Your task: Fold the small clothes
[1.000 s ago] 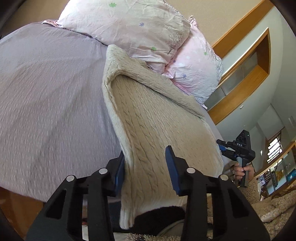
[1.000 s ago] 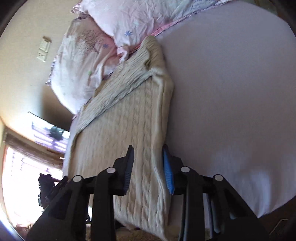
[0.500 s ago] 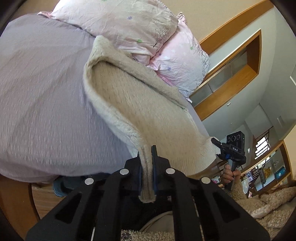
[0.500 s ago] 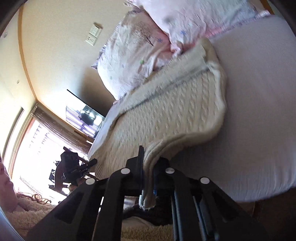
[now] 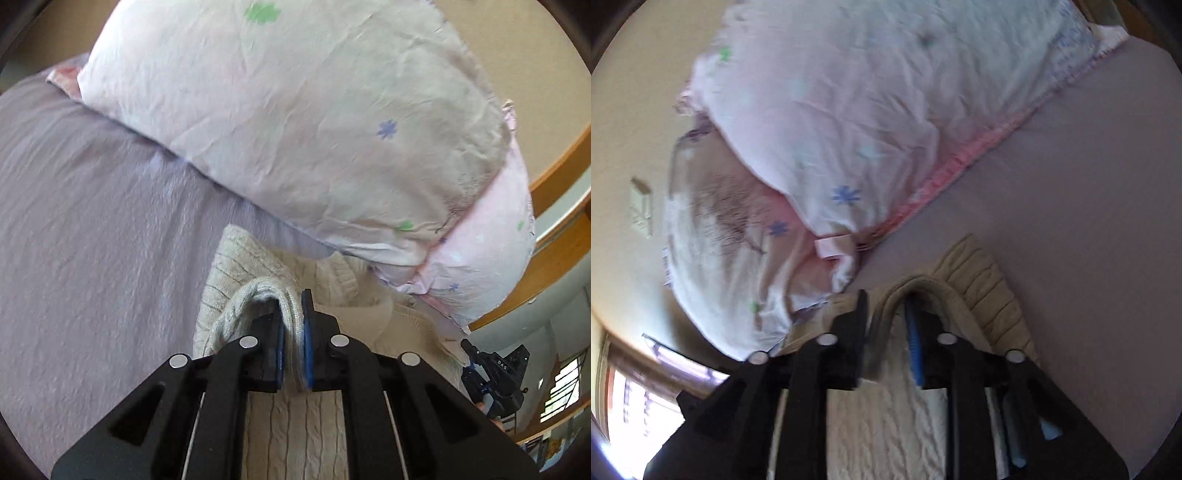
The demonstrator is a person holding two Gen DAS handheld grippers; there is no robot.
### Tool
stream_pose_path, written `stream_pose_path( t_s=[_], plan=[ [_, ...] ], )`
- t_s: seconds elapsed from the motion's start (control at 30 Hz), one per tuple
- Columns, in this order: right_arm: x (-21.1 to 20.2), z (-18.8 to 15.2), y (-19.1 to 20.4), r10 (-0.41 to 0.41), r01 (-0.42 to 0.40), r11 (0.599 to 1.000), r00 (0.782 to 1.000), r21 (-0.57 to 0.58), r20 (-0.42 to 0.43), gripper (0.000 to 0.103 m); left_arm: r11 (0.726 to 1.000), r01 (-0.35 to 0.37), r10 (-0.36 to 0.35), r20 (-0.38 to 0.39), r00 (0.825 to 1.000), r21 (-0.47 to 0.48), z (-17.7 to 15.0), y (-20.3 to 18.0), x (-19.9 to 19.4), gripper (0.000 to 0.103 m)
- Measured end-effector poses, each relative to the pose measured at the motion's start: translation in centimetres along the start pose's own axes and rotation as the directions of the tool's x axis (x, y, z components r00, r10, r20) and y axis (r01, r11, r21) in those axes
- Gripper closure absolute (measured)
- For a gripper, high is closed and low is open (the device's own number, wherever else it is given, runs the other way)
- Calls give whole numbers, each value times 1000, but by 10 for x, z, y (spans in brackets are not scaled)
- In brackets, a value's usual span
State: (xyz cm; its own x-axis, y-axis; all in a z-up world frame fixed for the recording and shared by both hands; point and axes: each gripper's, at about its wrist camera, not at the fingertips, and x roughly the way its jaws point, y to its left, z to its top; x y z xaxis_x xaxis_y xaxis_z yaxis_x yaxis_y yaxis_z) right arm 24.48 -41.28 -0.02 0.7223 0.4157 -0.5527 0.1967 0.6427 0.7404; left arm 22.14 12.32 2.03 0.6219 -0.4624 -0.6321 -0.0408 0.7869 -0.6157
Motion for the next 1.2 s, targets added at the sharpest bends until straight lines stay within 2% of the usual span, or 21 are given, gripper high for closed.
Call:
stream_pose_path(
  t_s=[0.03, 0.07, 0.1, 0.13, 0.17, 0.2, 0.27, 0.33, 0.43, 0.5, 0.57, 0.6, 0.7, 0.73, 0.83, 0.9, 0.97, 1.0, 1.07, 1.13, 1.2],
  plan=[
    [3, 1, -3, 20, -20, 1000, 1000, 6, 4, 60, 1000, 3, -3, -13, 1000, -17, 0, 2, 3, 93],
    [0, 1, -2, 23, -23, 1000, 999, -11, 31, 49, 1000, 13, -13, -12, 1000, -14, 0, 2, 1, 87],
    [-6, 0, 1, 8, -5, 999, 997, -43, 74, 26, 1000, 31, -31, -12, 999, -3, 1, 2, -4, 61],
    [-16, -1, 7, -20, 29, 997, 992, -70, 126, 13, 999, 43, -43, -3, 999, 2, 3, 1, -12, 26],
    [-25, -2, 10, -25, 42, 995, 985, -95, 172, 2, 999, 46, -46, 29, 999, 7, 4, 0, -23, 15],
    [-33, -2, 14, 5, 23, 991, 979, -132, 202, 2, 999, 46, -47, 66, 997, 19, 4, 0, -36, 8],
    [-45, -3, 18, 39, 7, 982, 971, -189, 237, 2, 997, 33, -38, 79, 996, 70, 5, 0, -50, 8],
    [-48, -5, 20, 56, -8, 979, 971, -205, 233, 2, 996, -20, 16, 46, 999, 83, 5, 8, -52, 10],
    [-42, -5, 20, 71, -34, 980, 979, -195, 188, 2, 998, -37, 39, -58, 998, 47, 1, 27, -35, 34],
    [-38, -5, 21, 59, -26, 981, 985, -193, 165, 2, 1000, 4, -5, -103, 995, -7, -4, 39, -26, 41],
    [-36, -6, 22, 60, -31, 982, 987, -188, 151, 2, 999, 44, -46, -103, 994, -22, -9, 42, -23, 46],
    [-35, -6, 22, 63, -36, 982, 987, -183, 148, 2, 998, 62, -65, -115, 991, -27, -11, 41, -20, 53],
    [-37, -6, 21, 81, -58, 984, 988, -170, 134, 2, 994, 92, -98, -127, 987, -53, -17, 36, -14, 58],
    [-36, -6, 21, 89, -68, 984, 988, -165, 126, 2, 990, 113, -124, -139, 982, -84, -20, 36, -10, 69],
    [-39, -6, 22, 114, -95, 982, 987, -161, 113, 2, 962, 189, -216, -125, 968, -198, -25, 34, -4, 79],
    [-45, -5, 25, 127, -105, 979, 984, -173, 122, 2, 935, 271, -298, -93, 950, -228, -24, 18, -7, 81],
    [-53, -3, 28, 132, -103, 976, 981, -191, 143, 2, 918, 346, -366, -77, 927, -192, -20, -18, -10, 82],
    [-59, -2, 29, 132, -98, 975, 978, -200, 159, 2, 905, 391, -407, -80, 910, -166, -19, -40, -8, 83],
    [-70, 0, 29, 127, -83, 973, 972, -217, 198, 2, 863, 489, -502, -109, 858, -127, -21, -90, 7, 84],
    [-80, 4, 28, 103, -47, 972, 966, -231, 237, 2, 808, 577, -590, -168, 790, -124, -31, -141, 37, 85],
    [-85, 8, 24, 67, -4, 971, 964, -240, 255, 2, 778, 607, -626, -260, 735, -159, -50, -188, 85, 85]
  ],
)
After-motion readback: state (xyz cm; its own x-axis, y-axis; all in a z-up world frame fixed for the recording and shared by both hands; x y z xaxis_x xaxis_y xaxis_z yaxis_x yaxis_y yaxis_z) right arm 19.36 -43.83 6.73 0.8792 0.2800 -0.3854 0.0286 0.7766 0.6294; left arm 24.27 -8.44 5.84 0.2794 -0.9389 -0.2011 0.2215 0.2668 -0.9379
